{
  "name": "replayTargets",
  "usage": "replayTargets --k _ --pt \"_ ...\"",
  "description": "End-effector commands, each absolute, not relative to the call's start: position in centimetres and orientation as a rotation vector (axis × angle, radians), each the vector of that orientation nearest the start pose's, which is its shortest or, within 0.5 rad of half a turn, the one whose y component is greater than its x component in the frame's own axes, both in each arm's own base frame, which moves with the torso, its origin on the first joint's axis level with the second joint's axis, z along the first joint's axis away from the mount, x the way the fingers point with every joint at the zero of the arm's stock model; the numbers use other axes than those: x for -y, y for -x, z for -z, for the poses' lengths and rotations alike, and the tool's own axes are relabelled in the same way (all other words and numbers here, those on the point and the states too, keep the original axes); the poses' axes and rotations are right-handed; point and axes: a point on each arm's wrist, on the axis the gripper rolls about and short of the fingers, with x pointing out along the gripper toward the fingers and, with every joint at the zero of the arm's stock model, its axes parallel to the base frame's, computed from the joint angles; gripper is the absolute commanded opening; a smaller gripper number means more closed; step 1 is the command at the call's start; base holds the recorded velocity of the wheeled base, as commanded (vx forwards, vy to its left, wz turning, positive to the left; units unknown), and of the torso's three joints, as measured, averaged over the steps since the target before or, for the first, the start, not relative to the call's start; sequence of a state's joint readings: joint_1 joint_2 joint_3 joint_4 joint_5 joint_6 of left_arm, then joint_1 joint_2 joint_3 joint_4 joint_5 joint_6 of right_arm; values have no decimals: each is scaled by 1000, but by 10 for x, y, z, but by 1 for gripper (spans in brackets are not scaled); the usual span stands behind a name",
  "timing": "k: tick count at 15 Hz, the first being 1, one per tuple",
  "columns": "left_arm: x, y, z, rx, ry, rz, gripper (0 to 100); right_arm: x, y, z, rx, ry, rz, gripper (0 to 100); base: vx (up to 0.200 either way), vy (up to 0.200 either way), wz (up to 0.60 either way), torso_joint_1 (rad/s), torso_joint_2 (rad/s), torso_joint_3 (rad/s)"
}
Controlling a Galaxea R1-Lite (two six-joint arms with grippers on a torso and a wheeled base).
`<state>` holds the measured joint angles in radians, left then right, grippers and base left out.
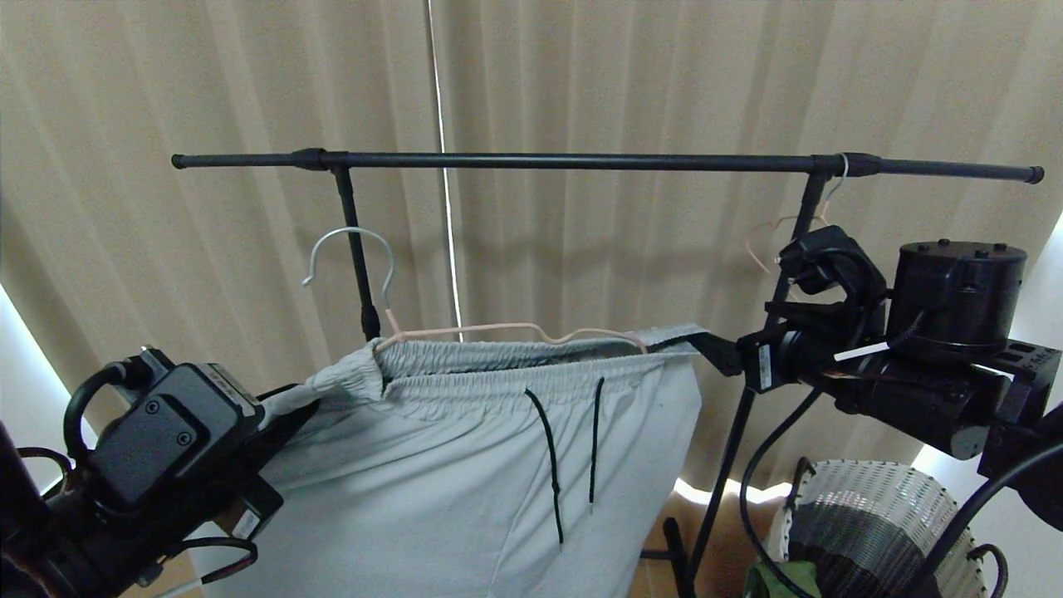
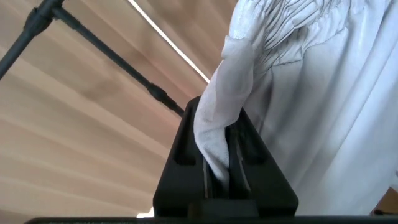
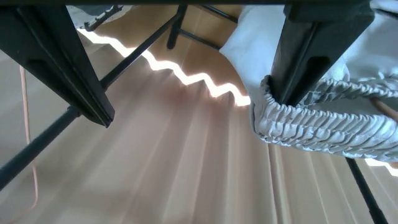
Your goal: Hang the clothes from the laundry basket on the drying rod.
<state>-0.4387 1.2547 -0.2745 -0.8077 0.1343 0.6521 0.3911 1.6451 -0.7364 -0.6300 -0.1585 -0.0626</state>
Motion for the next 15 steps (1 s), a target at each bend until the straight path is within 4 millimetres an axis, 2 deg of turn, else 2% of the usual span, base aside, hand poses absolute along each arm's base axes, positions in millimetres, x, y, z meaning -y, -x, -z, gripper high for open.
replayTargets --k 1,2,6,7,8,9,12,14,15 --pt "67 -151 -161 -74 -699 351 0 -108 -270 -186 -254 136 -243 100 0 0 0 0 0 0" --pt "68 -150 -159 -78 -703 360 0 -114 -270 -190 -255 139 -260 100 0 0 0 0 0 0" --pt "75 -160 -155 -83 -745 433 0 -162 -256 -207 -226 150 -433 100 0 0 0 0 0 0" --pt "75 -161 -155 -82 -751 438 0 -165 -255 -208 -222 150 -442 100 0 0 0 0 0 0" --pt "78 -165 -154 -82 -772 455 0 -178 -250 -210 -217 155 -488 100 0 0 0 0 0 0" --pt "79 -168 -154 -84 -773 454 0 -183 -248 -211 -213 156 -503 100 0 0 0 0 0 0" --pt "76 -184 -163 -78 -743 384 0 -180 -245 -207 -233 180 -491 100 0 0 0 0 0 0" --pt "66 -195 -168 -54 -703 286 0 -160 -246 -202 -275 223 -437 100 0 0 0 0 0 0" --pt "64 -197 -169 -50 -692 249 0 -156 -245 -201 -278 240 -432 100 0 0 0 0 0 0"
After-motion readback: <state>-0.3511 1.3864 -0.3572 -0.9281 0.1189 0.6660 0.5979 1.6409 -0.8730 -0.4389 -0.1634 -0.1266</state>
